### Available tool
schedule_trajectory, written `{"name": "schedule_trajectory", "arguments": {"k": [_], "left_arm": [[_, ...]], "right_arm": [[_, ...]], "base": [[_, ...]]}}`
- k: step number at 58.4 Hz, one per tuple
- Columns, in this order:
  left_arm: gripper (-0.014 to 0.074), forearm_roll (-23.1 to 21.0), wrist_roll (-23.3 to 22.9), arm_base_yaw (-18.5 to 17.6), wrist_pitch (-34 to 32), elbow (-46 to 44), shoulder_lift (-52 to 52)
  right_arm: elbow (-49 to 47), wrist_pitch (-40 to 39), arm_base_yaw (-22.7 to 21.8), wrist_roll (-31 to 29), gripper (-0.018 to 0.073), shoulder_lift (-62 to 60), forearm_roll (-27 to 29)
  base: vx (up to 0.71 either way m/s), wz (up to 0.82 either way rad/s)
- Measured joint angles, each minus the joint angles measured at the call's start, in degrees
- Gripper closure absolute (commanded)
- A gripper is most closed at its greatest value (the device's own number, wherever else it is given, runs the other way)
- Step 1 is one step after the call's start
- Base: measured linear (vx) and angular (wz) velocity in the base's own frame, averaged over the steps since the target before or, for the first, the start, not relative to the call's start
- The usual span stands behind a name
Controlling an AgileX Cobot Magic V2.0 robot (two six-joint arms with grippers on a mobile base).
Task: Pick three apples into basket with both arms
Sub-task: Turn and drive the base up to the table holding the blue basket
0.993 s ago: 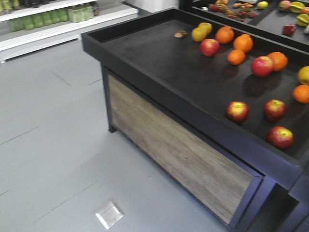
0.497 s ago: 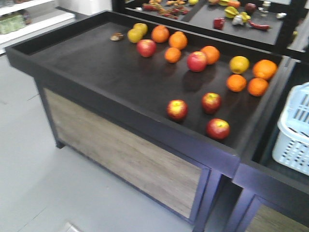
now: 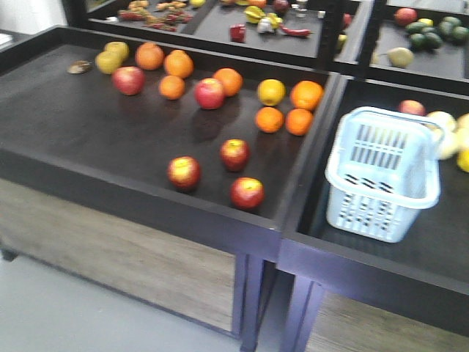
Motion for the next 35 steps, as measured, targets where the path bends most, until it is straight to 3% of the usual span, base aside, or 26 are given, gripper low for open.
{"name": "schedule_trajectory", "arguments": {"k": [35], "left_arm": [[0.0602,0.00,0.00,0.00,0.00,0.00,0.00]], "right_arm": [[0.00,0.00,0.00,0.00,0.0564,0.00,0.00]], "base": [[0.00,-0.39]]}}
